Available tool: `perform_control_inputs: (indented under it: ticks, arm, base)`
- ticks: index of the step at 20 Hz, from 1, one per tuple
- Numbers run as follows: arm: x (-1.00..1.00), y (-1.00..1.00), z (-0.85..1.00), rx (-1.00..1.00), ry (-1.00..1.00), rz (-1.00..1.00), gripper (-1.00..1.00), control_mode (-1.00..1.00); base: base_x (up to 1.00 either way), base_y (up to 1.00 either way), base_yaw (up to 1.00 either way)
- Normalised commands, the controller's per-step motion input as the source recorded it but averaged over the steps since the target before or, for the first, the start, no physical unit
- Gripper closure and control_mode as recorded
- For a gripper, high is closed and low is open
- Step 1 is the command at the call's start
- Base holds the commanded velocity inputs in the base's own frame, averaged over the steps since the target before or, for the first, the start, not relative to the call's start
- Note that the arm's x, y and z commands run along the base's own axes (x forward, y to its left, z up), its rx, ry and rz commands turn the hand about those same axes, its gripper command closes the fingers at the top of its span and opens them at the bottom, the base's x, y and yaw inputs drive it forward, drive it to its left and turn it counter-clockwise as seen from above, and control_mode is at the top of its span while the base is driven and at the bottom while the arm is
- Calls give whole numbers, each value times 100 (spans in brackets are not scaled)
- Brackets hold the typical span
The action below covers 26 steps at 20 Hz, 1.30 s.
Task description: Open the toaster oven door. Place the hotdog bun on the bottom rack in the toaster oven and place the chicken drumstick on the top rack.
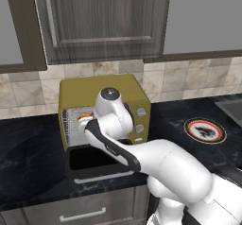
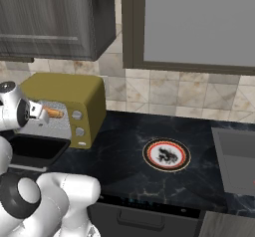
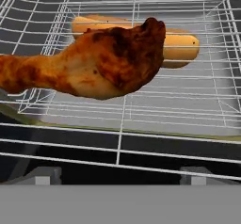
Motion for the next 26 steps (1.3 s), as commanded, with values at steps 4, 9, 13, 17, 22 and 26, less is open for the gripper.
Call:
perform_control_inputs:
  ticks: [4, 9, 13, 17, 22, 26]
  arm:
    - [36, 1, 7, 0, -1, -6, -100, -100]
    - [38, 6, 1, -1, -6, -1, -100, -100]
    - [34, 8, 1, -2, -10, 0, -100, -100]
    - [28, 5, 0, -1, -5, 0, -100, -100]
    - [4, 5, 2, 0, 0, 0, -100, -100]
    - [-30, 2, 8, 0, -1, 0, -100, -100]
  base:
    - [0, 0, 0]
    - [0, 0, 0]
    - [0, 0, 0]
    - [0, 0, 0]
    - [0, 0, 0]
    - [0, 0, 0]
